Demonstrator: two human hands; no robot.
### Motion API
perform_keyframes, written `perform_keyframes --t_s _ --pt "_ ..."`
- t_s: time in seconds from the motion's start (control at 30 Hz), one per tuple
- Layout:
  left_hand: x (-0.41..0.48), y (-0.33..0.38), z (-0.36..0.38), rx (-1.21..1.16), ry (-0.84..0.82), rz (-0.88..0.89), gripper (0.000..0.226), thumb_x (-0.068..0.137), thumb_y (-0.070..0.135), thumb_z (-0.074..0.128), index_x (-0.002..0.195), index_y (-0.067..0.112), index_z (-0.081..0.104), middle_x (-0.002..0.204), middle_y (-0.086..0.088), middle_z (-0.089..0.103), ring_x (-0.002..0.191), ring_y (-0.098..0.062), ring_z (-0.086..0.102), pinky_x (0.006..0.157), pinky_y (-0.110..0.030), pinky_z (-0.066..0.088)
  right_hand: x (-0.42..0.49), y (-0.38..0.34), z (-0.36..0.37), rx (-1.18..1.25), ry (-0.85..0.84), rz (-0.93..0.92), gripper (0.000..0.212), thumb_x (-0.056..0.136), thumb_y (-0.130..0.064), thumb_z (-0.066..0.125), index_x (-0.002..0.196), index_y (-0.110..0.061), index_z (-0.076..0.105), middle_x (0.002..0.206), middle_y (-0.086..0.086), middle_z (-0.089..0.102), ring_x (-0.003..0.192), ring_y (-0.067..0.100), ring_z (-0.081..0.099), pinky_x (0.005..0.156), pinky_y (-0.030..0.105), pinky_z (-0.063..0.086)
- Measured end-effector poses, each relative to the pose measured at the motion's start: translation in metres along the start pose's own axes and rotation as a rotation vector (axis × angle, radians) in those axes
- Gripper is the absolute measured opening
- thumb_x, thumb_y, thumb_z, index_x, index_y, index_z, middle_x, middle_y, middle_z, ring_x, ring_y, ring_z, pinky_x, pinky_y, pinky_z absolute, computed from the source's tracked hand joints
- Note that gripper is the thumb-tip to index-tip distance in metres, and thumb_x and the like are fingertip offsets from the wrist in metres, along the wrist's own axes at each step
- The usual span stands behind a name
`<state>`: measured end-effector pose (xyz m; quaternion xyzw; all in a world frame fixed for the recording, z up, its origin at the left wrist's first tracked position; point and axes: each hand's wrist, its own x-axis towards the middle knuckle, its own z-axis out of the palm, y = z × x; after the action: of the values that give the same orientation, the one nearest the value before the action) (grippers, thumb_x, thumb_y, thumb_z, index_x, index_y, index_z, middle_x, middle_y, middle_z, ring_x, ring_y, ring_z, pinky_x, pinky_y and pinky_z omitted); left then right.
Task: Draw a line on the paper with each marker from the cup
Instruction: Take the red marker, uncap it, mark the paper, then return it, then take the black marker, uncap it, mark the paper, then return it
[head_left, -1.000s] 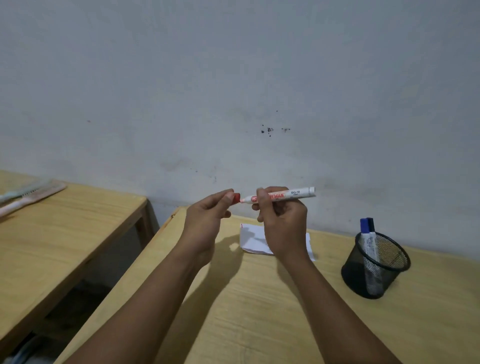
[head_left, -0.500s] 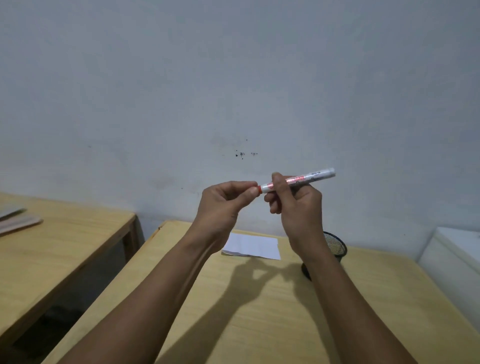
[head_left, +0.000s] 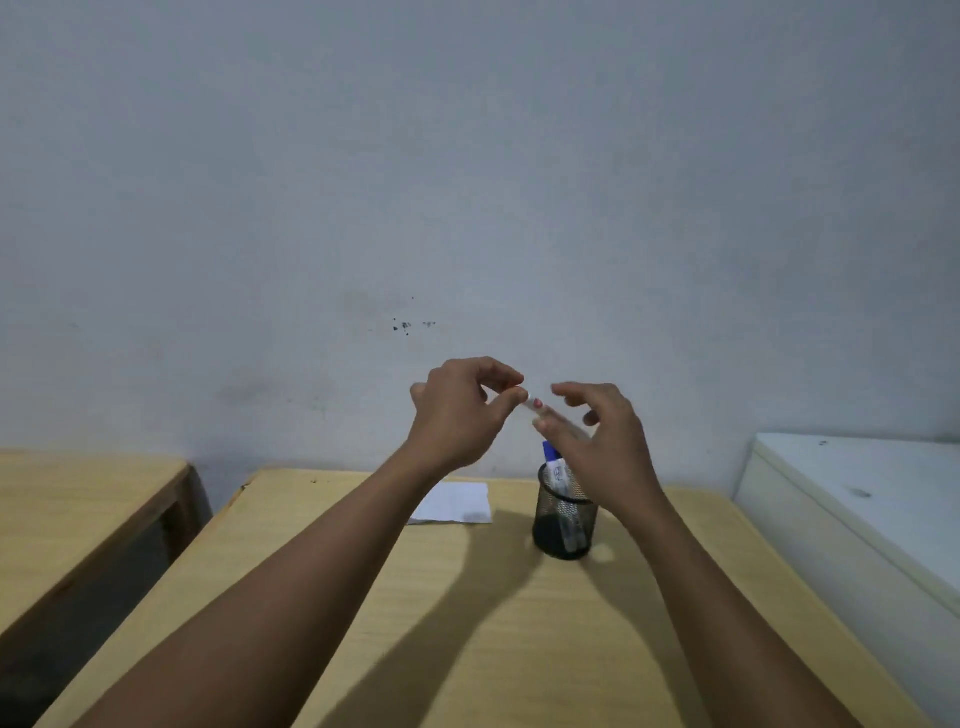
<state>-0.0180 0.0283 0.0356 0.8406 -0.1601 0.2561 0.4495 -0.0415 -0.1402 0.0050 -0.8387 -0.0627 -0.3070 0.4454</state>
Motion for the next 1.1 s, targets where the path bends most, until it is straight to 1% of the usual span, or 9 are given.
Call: perform_keyframes --t_s 0.13,0.23,0.3,0.37,0.47,0.57,0.77,0.97,1.1 --pt "0.016 0.016 0.028 -0.028 -0.058 0.060 0.015 0.085 0.042 0.072 0.097 0.034 0.075 0.082 0.019 0.072 0.080 -0.001 0.064 0.096 -0.051 0.044 0.017 0.016 -0.013 -0.088 -0.068 -0.022 0.011 0.087 -0.028 0.076 0.096 -0.024 0.070 0.095 -0.012 0.070 0.077 0.007 0.064 0.068 0.027 0.049" --pt "0.028 0.014 0.049 -0.065 -0.079 0.049 0.030 0.086 0.055 0.064 0.111 0.037 0.070 0.086 0.019 0.071 0.085 -0.003 0.065 0.094 -0.046 0.039 0.031 0.034 -0.023 -0.088 -0.014 0.001 0.009 0.091 -0.025 0.073 0.097 -0.023 0.066 0.091 -0.009 0.071 0.073 0.007 0.065 0.060 0.018 0.047" --pt "0.034 0.002 0.063 0.050 -0.099 0.001 0.038 0.087 0.060 0.059 0.116 0.037 0.067 0.093 0.018 0.071 0.091 -0.007 0.064 0.090 -0.043 0.032 0.037 0.049 -0.026 -0.056 0.015 0.055 0.021 0.092 -0.023 0.071 0.111 -0.021 0.064 0.091 -0.006 0.071 0.075 0.003 0.063 0.059 0.011 0.045" --pt "0.037 -0.015 0.080 0.214 -0.164 -0.061 0.041 0.087 0.061 0.058 0.118 0.035 0.065 0.102 0.015 0.072 0.100 -0.011 0.063 0.086 -0.041 0.028 0.039 0.063 -0.024 -0.069 -0.030 0.093 0.039 0.094 -0.021 0.069 0.130 -0.021 0.054 0.090 -0.004 0.072 0.076 0.000 0.062 0.062 0.013 0.043" --pt "0.038 -0.037 0.105 0.334 -0.285 -0.164 0.044 0.086 0.059 0.059 0.119 0.030 0.065 0.109 0.011 0.072 0.107 -0.017 0.061 0.090 -0.045 0.028 0.037 0.082 -0.017 -0.099 -0.109 0.098 0.058 0.097 -0.017 0.064 0.146 -0.031 0.038 0.091 -0.002 0.072 0.077 -0.001 0.062 0.063 0.011 0.042" --pt "0.041 -0.046 0.123 0.371 -0.327 -0.222 0.042 0.083 0.058 0.060 0.112 0.029 0.070 0.105 0.009 0.074 0.109 -0.018 0.061 0.092 -0.048 0.026 0.037 0.099 -0.008 -0.083 -0.143 0.089 0.066 0.096 -0.014 0.063 0.149 -0.042 0.036 0.085 -0.003 0.070 0.077 0.008 0.066 0.065 0.017 0.046" --pt "0.043 -0.054 0.136 0.254 -0.345 -0.292 0.020 0.087 0.042 0.062 0.093 0.031 0.077 0.095 0.011 0.076 0.101 -0.018 0.061 0.090 -0.046 0.028 0.038 0.124 0.005 -0.170 -0.259 0.073 0.055 0.096 -0.017 0.061 0.140 -0.046 0.044 0.083 -0.007 0.065 0.080 0.016 0.064 0.072 0.040 0.055" --pt "0.042 -0.053 0.140 0.012 -0.300 -0.360 0.012 0.083 0.031 0.067 0.074 0.027 0.075 0.085 0.012 0.074 0.095 -0.016 0.063 0.094 -0.044 0.033 0.033 0.142 0.012 -0.193 -0.275 0.049 0.049 0.097 -0.021 0.058 0.136 -0.046 0.043 0.094 -0.007 0.060 0.090 0.017 0.059 0.079 0.042 0.055" --pt "0.048 -0.038 0.133 -0.094 -0.170 -0.326 0.009 0.081 0.033 0.067 0.078 0.028 0.075 0.082 0.015 0.074 0.091 -0.006 0.064 0.086 -0.040 0.026 0.032 0.144 0.011 -0.196 -0.265 0.062 0.036 0.099 -0.026 0.051 0.134 -0.039 0.052 0.104 -0.009 0.061 0.092 0.017 0.061 0.086 0.043 0.054"
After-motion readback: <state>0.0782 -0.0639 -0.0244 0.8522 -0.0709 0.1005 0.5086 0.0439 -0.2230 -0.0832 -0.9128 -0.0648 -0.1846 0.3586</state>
